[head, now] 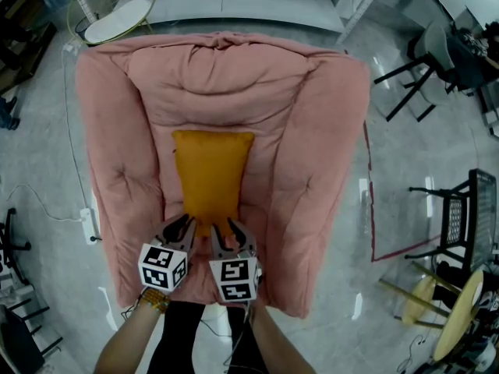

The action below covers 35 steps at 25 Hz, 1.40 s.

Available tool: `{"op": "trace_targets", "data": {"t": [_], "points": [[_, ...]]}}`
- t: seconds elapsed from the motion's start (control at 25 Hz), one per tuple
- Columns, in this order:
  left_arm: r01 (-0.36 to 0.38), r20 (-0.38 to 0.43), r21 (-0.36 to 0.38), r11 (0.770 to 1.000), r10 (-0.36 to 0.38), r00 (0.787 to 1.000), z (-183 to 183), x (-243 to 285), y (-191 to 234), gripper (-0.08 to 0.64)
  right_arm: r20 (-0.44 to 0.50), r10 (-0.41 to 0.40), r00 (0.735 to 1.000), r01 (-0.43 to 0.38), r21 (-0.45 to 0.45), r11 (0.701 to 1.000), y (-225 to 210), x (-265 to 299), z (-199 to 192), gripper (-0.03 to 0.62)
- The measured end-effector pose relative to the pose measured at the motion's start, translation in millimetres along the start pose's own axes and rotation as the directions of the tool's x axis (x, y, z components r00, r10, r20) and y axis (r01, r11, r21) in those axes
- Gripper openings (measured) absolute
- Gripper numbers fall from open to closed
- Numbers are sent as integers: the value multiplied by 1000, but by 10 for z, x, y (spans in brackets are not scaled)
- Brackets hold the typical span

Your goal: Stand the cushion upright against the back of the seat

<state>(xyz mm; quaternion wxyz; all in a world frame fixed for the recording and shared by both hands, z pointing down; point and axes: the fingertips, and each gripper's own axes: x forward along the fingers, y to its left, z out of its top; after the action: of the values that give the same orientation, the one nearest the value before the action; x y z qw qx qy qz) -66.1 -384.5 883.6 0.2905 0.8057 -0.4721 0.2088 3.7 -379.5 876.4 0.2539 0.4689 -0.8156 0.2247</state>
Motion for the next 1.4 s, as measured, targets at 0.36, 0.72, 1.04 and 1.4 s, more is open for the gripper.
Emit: {"op": "trace_targets", "data": {"t": [0.36, 0.72, 1.04, 1.4], "points": [[31, 14, 27, 999, -31, 999, 74, -645, -474, 49, 60, 14, 998, -14, 0, 1000, 383, -698, 235, 141], [25, 41, 66, 997, -28, 999, 507, -1448, -877, 49, 111, 42, 993, -39, -22, 999, 752, -1476, 728, 141], [16, 51, 85, 996, -20, 998, 731, -2097, -1128, 49, 118, 75, 990, -70, -46, 996, 1077, -2074, 936, 141], [33, 45, 133, 991, -39, 998, 749, -2658, -1416, 49, 133, 85, 987, -80, -44, 996, 1277, -2623, 1101, 140]]}}
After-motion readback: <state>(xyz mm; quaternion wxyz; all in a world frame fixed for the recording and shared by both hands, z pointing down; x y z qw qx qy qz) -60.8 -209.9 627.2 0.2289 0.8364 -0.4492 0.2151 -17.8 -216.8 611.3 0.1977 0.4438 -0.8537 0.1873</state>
